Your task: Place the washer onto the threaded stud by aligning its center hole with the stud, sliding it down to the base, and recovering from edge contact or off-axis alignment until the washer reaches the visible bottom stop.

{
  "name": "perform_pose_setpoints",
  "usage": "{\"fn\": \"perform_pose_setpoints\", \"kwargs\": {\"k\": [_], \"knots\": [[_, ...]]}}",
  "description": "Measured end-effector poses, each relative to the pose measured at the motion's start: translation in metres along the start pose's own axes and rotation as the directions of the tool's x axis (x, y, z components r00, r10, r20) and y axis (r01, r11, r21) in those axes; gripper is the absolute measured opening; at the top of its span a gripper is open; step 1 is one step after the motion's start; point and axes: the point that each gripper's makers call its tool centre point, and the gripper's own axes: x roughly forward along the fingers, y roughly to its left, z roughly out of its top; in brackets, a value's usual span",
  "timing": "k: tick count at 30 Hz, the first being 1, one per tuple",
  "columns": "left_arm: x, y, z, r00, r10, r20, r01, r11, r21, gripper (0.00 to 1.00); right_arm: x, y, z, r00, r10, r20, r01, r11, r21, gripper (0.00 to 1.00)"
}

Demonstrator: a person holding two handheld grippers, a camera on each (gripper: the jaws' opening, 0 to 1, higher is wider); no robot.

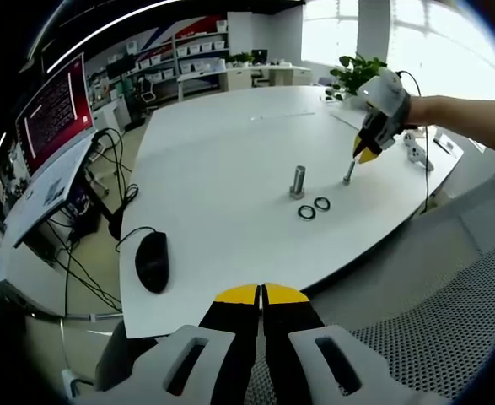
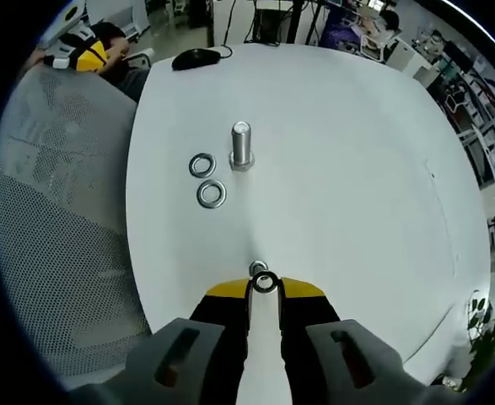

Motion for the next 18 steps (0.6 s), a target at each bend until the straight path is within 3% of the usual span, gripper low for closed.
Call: {"fn": "perform_pose_setpoints", "kwargs": {"k": [18], "knots": [[0.001, 0.001, -0.001, 1.000, 0.005, -0.012, -0.005, 1.000, -0.001, 0.00, 0.018, 0.003, -0.001, 0.999, 0.025, -0.032, -0.026, 0.999, -0.035, 0.14]]}}
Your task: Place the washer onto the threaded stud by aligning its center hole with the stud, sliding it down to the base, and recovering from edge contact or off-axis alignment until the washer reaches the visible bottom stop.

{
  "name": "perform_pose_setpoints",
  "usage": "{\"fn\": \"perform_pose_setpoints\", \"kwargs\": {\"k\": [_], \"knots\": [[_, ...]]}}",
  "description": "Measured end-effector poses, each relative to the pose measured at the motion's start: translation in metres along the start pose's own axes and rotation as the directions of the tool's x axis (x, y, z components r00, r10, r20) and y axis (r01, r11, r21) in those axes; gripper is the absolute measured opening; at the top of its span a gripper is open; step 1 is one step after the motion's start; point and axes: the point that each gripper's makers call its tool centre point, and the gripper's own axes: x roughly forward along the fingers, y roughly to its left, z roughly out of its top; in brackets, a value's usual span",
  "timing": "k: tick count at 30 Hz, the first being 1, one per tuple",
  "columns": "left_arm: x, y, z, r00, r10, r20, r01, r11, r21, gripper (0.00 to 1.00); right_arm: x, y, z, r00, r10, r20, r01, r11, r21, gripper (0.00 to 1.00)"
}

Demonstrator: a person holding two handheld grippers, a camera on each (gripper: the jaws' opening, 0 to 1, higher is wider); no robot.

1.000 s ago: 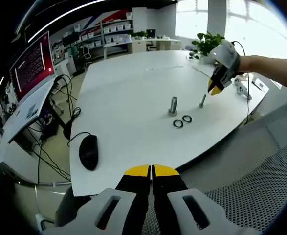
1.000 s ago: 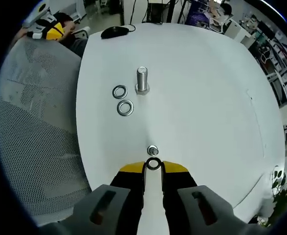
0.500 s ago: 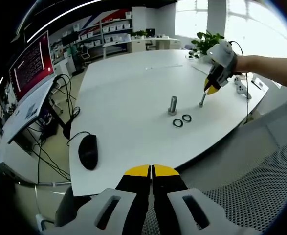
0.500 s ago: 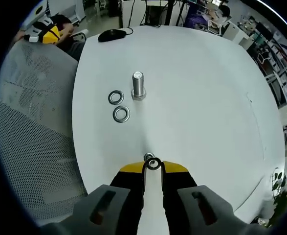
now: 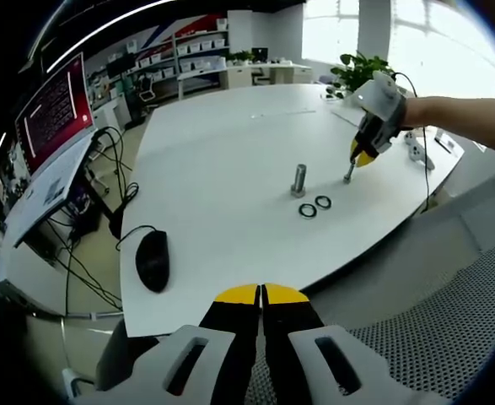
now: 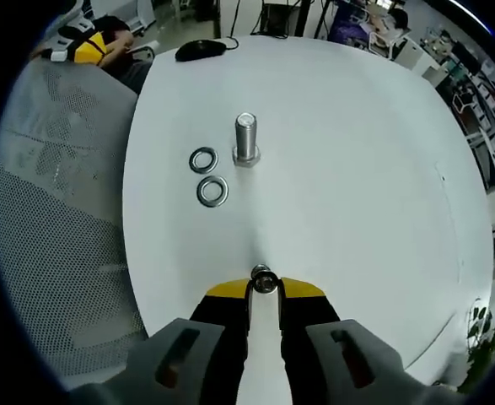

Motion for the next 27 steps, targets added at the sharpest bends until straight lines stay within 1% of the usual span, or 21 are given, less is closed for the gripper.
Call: {"fn": "perform_pose_setpoints", "kwargs": {"k": [3, 7, 14, 18, 23, 25, 27], "knots": [[0.000, 0.000, 0.000, 1.000, 0.001, -0.002, -0.001, 1.000, -0.001, 0.00, 0.006, 0.001, -0.002, 1.000, 0.002, 0.001, -0.002, 1.000, 0.013, 0.14], [0.000, 0.000, -0.001, 1.000, 0.005, -0.007, -0.005, 1.000, -0.004, 0.00, 0.014, 0.005, -0.005, 1.000, 0.007, -0.010, -0.007, 1.000, 0.007, 0.14], [0.001, 0.000, -0.003, 1.000, 0.004, -0.021, -0.004, 1.000, 0.000, 0.00, 0.027, 0.004, -0.009, 1.000, 0.011, -0.026, -0.011, 1.000, 0.009, 0.14], [0.001, 0.001, -0.003, 1.000, 0.010, -0.018, -0.010, 1.000, -0.006, 0.00, 0.032, 0.006, -0.011, 0.999, 0.017, -0.036, -0.017, 1.000, 0.008, 0.14], [0.001, 0.002, -0.003, 1.000, 0.012, -0.021, -0.012, 1.000, -0.010, 0.00, 0.033, 0.007, -0.011, 0.999, 0.027, -0.029, -0.026, 0.999, 0.021, 0.14], [0.000, 0.002, -0.003, 1.000, 0.013, -0.021, -0.013, 1.000, -0.010, 0.00, 0.034, 0.007, -0.013, 0.999, 0.033, -0.035, -0.033, 0.999, 0.015, 0.17], [0.000, 0.002, -0.003, 1.000, 0.014, -0.019, -0.014, 1.000, -0.011, 0.00, 0.033, 0.008, -0.015, 0.999, 0.031, -0.044, -0.030, 0.999, 0.012, 0.22]]}}
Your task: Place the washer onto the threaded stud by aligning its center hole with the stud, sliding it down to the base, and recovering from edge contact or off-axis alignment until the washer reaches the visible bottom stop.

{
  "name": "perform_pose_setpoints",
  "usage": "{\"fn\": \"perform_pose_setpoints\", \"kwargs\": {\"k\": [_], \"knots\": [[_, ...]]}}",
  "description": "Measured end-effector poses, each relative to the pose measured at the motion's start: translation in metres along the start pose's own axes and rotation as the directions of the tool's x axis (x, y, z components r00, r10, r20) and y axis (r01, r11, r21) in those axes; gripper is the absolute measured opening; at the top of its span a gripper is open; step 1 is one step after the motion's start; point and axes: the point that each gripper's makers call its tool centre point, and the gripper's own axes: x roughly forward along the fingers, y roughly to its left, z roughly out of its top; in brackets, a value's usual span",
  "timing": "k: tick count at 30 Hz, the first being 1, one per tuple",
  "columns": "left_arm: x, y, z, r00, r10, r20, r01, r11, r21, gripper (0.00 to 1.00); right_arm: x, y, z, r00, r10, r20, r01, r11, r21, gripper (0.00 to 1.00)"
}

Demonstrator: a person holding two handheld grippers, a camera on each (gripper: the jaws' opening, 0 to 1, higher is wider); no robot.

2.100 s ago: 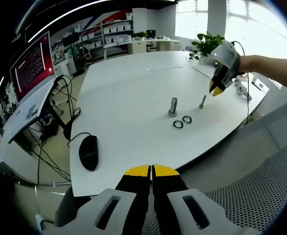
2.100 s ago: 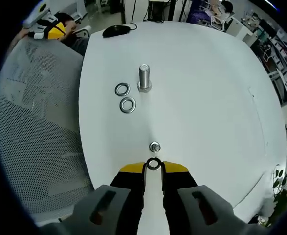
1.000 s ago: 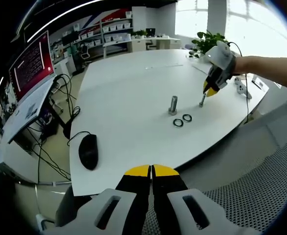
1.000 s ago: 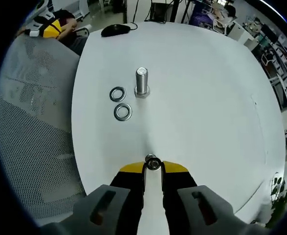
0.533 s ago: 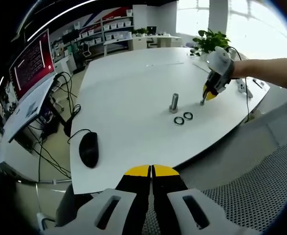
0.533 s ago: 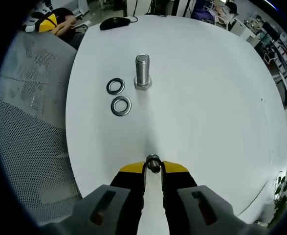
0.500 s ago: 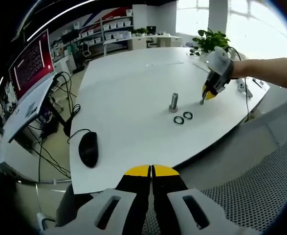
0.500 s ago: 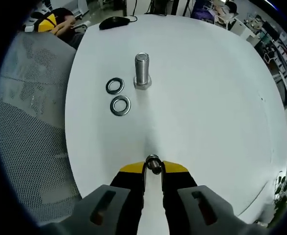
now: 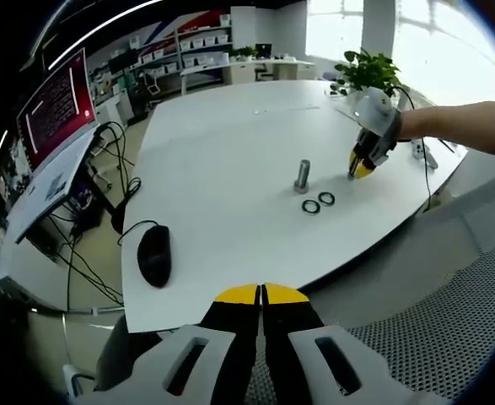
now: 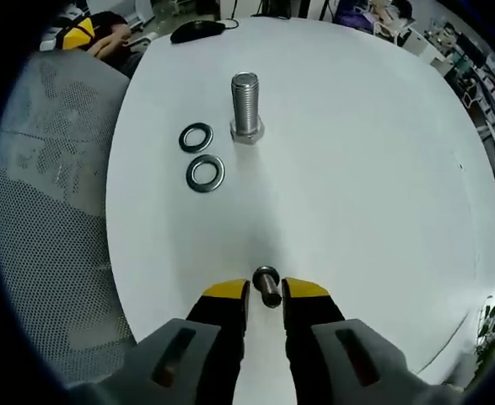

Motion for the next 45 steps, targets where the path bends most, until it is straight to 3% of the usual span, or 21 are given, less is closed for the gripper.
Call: {"fn": "perform_pose_setpoints", "kwargs": {"k": [10, 16, 20, 22, 26, 29, 30, 34, 35, 38, 39, 42, 45], "knots": [[-0.001, -0.001, 0.000, 1.000, -0.004, 0.004, 0.004, 1.000, 0.002, 0.00, -0.028, 0.009, -0.003, 0.995, -0.011, 0.096, 0.002, 0.996, 0.094, 0.29], [-0.001, -0.001, 0.003, 1.000, -0.010, 0.023, 0.010, 1.000, 0.001, 0.00, -0.061, 0.022, -0.007, 0.978, -0.032, 0.204, -0.012, 0.977, 0.211, 0.29], [-0.002, -0.001, 0.006, 0.999, -0.009, 0.042, 0.009, 1.000, -0.004, 0.00, -0.087, 0.033, -0.011, 0.961, -0.056, 0.271, -0.013, 0.969, 0.247, 0.29], [-0.002, -0.001, 0.006, 0.999, -0.012, 0.042, 0.012, 1.000, -0.002, 0.00, -0.099, 0.035, -0.012, 0.948, -0.088, 0.306, -0.009, 0.953, 0.303, 0.29], [-0.002, -0.003, 0.006, 0.999, -0.021, 0.045, 0.020, 1.000, 0.005, 0.00, -0.122, 0.044, -0.010, 0.900, -0.126, 0.418, -0.090, 0.883, 0.462, 0.29], [-0.003, -0.003, 0.007, 0.999, -0.021, 0.050, 0.021, 1.000, 0.003, 0.00, -0.135, 0.051, -0.013, 0.875, -0.163, 0.456, -0.104, 0.857, 0.506, 0.29], [-0.003, -0.003, 0.007, 0.998, -0.021, 0.051, 0.021, 1.000, 0.003, 0.00, -0.140, 0.055, -0.016, 0.861, -0.198, 0.469, -0.100, 0.838, 0.537, 0.29], [-0.003, -0.003, 0.007, 0.998, -0.026, 0.050, 0.026, 1.000, 0.005, 0.00, -0.147, 0.072, -0.020, 0.856, -0.211, 0.473, -0.077, 0.851, 0.519, 0.29], [-0.003, -0.004, 0.007, 0.999, -0.028, 0.044, 0.028, 1.000, 0.009, 0.00, -0.152, 0.076, -0.021, 0.846, -0.228, 0.482, -0.068, 0.851, 0.521, 0.29], [-0.003, -0.005, 0.006, 0.999, -0.030, 0.040, 0.029, 1.000, 0.009, 0.00, -0.163, 0.087, -0.016, 0.801, -0.254, 0.542, -0.114, 0.824, 0.555, 0.29], [-0.004, -0.004, 0.007, 0.999, -0.026, 0.046, 0.026, 1.000, 0.007, 0.00, -0.166, 0.091, -0.017, 0.788, -0.271, 0.553, -0.128, 0.806, 0.578, 0.29], [-0.005, -0.004, 0.010, 0.998, -0.023, 0.067, 0.023, 1.000, 0.000, 0.00, -0.169, 0.100, -0.022, 0.784, -0.291, 0.548, -0.138, 0.779, 0.612, 0.29], [-0.004, -0.005, 0.009, 0.998, -0.032, 0.059, 0.032, 0.999, 0.003, 0.00, -0.174, 0.108, -0.022, 0.763, -0.319, 0.562, -0.137, 0.771, 0.622, 0.29]]}}
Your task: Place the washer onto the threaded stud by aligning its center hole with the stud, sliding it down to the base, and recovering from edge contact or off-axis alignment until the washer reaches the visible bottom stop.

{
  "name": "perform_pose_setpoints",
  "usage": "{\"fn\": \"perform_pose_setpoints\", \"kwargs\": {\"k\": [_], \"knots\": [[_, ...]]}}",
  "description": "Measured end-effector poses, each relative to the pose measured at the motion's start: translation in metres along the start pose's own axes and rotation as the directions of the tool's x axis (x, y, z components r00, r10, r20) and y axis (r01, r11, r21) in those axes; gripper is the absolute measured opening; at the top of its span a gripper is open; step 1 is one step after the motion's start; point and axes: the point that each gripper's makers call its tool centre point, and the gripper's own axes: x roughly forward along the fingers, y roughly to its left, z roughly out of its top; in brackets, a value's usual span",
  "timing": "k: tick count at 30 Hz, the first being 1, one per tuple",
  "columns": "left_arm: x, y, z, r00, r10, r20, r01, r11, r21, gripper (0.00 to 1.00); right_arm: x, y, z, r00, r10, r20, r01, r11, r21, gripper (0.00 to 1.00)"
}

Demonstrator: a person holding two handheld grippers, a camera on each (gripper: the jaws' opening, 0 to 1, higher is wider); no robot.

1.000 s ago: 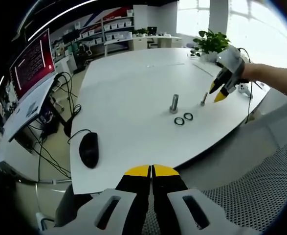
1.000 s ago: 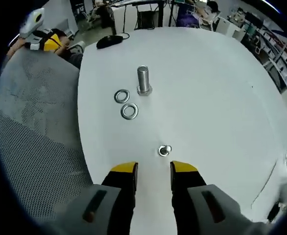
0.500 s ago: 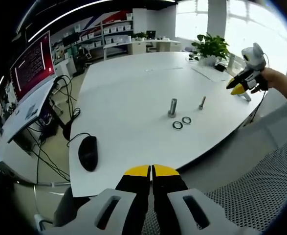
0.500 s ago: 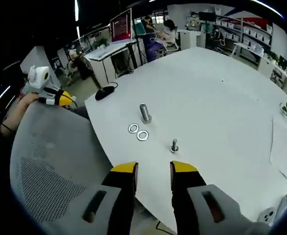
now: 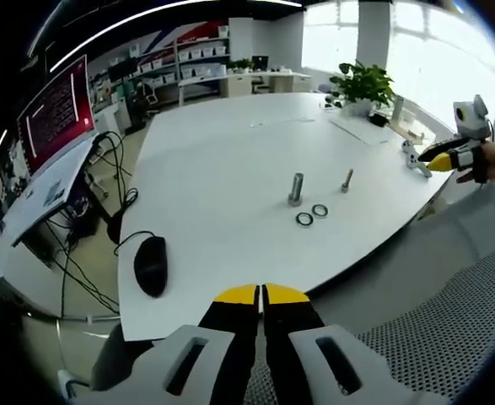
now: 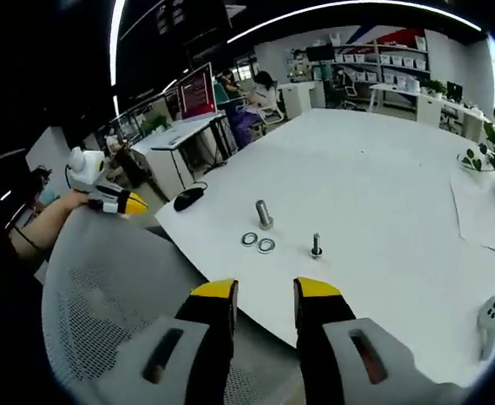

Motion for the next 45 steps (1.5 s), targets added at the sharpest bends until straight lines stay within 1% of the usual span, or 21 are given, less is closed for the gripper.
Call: {"fn": "perform_pose_setpoints", "kwargs": {"k": [2, 3, 5, 8, 9, 10, 11, 13, 16, 19, 21, 28, 29, 31, 33, 34, 35, 38, 41, 45], "knots": [[0.001, -0.002, -0.004, 1.000, -0.002, -0.028, 0.003, 1.000, 0.016, 0.00, -0.002, 0.004, 0.001, 1.000, 0.004, 0.026, -0.004, 1.000, 0.024, 0.29], [0.001, -0.002, -0.004, 1.000, -0.001, -0.030, 0.002, 1.000, 0.018, 0.00, -0.003, 0.008, 0.001, 0.999, 0.014, 0.047, -0.016, 0.999, 0.049, 0.29], [0.000, -0.002, -0.004, 1.000, 0.000, -0.030, 0.000, 1.000, 0.015, 0.00, -0.005, 0.013, 0.001, 0.998, 0.019, 0.065, -0.024, 0.997, 0.069, 0.29], [0.000, -0.001, -0.004, 1.000, 0.002, -0.029, -0.002, 1.000, 0.016, 0.00, -0.008, 0.014, -0.001, 0.997, 0.002, 0.075, -0.008, 0.997, 0.072, 0.28], [0.000, -0.002, -0.004, 1.000, 0.003, -0.030, -0.002, 1.000, 0.019, 0.00, -0.009, 0.012, -0.002, 0.997, -0.018, 0.077, 0.012, 0.997, 0.082, 0.27], [-0.001, -0.002, -0.004, 1.000, 0.003, -0.029, -0.002, 1.000, 0.021, 0.00, -0.011, 0.007, -0.002, 0.995, -0.057, 0.083, 0.049, 0.995, 0.089, 0.26], [-0.001, -0.002, -0.004, 1.000, 0.003, -0.027, -0.002, 1.000, 0.022, 0.00, -0.014, 0.002, -0.002, 0.989, -0.112, 0.098, 0.103, 0.991, 0.088, 0.26], [-0.001, -0.001, -0.003, 1.000, 0.006, -0.022, -0.005, 1.000, 0.022, 0.00, -0.015, 0.007, -0.006, 0.990, -0.109, 0.085, 0.102, 0.991, 0.088, 0.26], [-0.001, -0.001, -0.003, 1.000, 0.010, -0.017, -0.010, 1.000, 0.023, 0.00, -0.014, 0.014, -0.010, 0.990, -0.104, 0.091, 0.095, 0.991, 0.096, 0.26], [-0.001, -0.001, -0.004, 1.000, 0.010, -0.022, -0.010, 1.000, 0.023, 0.00, -0.012, 0.017, -0.016, 0.991, -0.109, 0.074, 0.104, 0.992, 0.068, 0.26], [-0.001, -0.001, -0.004, 1.000, 0.012, -0.025, -0.011, 1.000, 0.028, 0.00, -0.012, 0.020, -0.017, 0.991, -0.103, 0.083, 0.097, 0.992, 0.078, 0.26], [0.000, 0.000, -0.003, 1.000, 0.012, -0.021, -0.012, 1.000, 0.024, 0.00, -0.009, 0.019, -0.019, 0.991, -0.108, 0.074, 0.102, 0.992, 0.076, 0.26], [0.000, 0.000, -0.003, 1.000, 0.012, -0.022, -0.011, 1.000, 0.023, 0.00, -0.008, 0.020, -0.019, 0.992, -0.105, 0.070, 0.100, 0.992, 0.071, 0.25], [-0.001, -0.001, -0.004, 1.000, 0.011, -0.024, -0.010, 1.000, 0.029, 0.00, -0.006, 0.026, -0.025, 0.997, -0.066, 0.032, 0.064, 0.996, 0.058, 0.18], [-0.001, -0.001, -0.004, 1.000, 0.013, -0.022, -0.012, 0.999, 0.030, 0.00, -0.005, 0.026, -0.027, 0.998, -0.068, 0.015, 0.067, 0.997, 0.049, 0.19], [-0.001, 0.000, -0.004, 1.000, 0.013, -0.020, -0.013, 1.000, 0.025, 0.00, -0.004, 0.028, -0.029, 0.998, -0.055, -0.001, 0.055, 0.998, 0.041, 0.19], [-0.001, 0.000, -0.003, 1.000, 0.013, -0.018, -0.013, 1.000, 0.024, 0.00, -0.002, 0.031, -0.033, 0.999, -0.037, -0.034, 0.038, 0.999, 0.037, 0.20], [-0.001, 0.000, -0.003, 1.000, 0.013, -0.016, -0.012, 1.000, 0.023, 0.00, 0.001, 0.035, -0.041, 0.997, -0.008, -0.083, 0.010, 0.999, 0.034, 0.19], [-0.001, -0.001, -0.003, 1.000, 0.006, -0.013, -0.006, 1.000, 0.017, 0.00, 0.002, 0.037, -0.045, 0.994, 0.012, -0.110, -0.008, 0.999, 0.039, 0.19], [0.000, -0.001, -0.003, 1.000, 0.008, -0.016, -0.007, 1.000, 0.017, 0.00, 0.001, 0.038, -0.047, 0.993, 0.017, -0.117, -0.011, 0.999, 0.048, 0.18]]}}
